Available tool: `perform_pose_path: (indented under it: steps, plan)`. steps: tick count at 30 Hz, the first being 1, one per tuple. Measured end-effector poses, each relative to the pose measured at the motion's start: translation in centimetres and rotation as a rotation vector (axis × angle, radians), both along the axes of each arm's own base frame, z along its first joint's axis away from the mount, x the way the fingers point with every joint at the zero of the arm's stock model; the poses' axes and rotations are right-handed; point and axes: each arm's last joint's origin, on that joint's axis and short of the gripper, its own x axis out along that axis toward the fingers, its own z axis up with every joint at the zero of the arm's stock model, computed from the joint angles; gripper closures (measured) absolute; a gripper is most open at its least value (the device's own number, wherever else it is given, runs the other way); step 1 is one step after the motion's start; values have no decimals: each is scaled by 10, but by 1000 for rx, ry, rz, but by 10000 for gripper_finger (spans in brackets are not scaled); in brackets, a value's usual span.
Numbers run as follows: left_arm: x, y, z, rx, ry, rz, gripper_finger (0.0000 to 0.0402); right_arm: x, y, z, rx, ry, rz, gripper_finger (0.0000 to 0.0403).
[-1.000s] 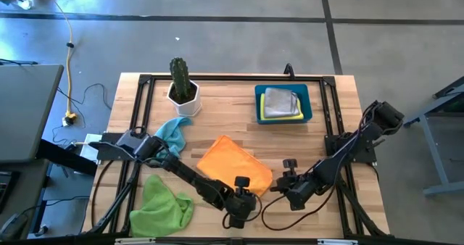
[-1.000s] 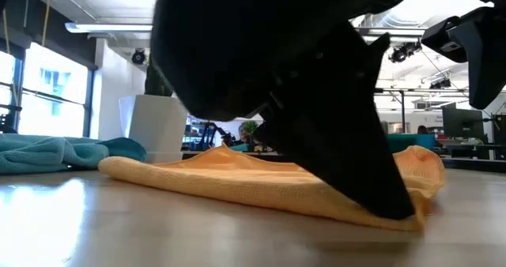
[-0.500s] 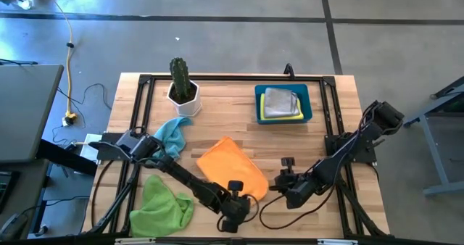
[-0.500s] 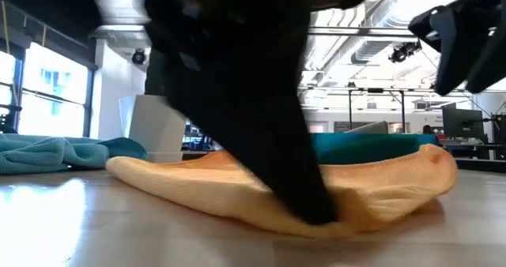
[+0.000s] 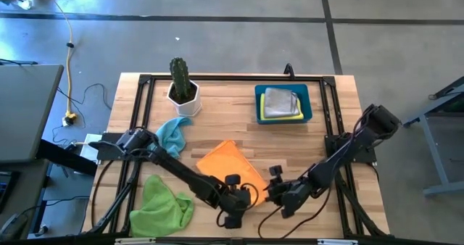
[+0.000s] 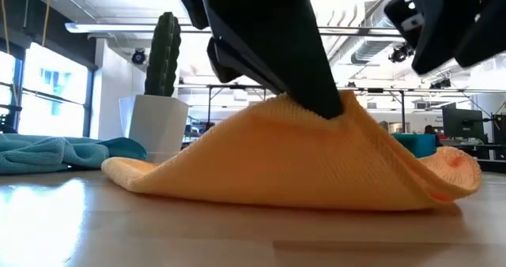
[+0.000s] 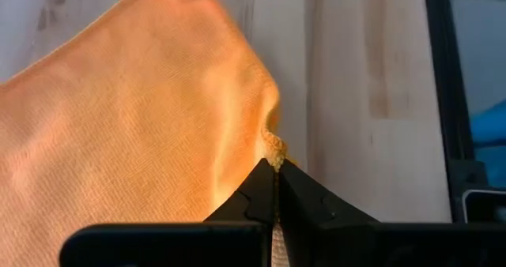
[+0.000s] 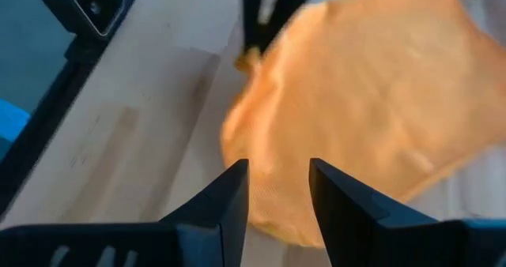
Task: Fold microfiber towels
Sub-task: Fold the orange microfiber cloth
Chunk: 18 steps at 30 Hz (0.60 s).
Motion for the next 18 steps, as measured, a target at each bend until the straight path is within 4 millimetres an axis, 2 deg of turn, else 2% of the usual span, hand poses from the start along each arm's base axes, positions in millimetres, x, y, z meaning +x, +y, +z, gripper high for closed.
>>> perform_pose_path:
  steps: [3,9,14,18]
  plan:
    - [1,1,1,-15,-4,32,400,6,6,-11,13,-2,3,275]
    - [-3,6,15,9,-33,88,401,14,14,-26,42,-25,12,275]
    - [-4,12,34,36,-96,136,401,18,16,-26,53,-64,-2,275]
    - [-6,14,41,30,-111,140,401,22,13,-26,32,-96,-48,275]
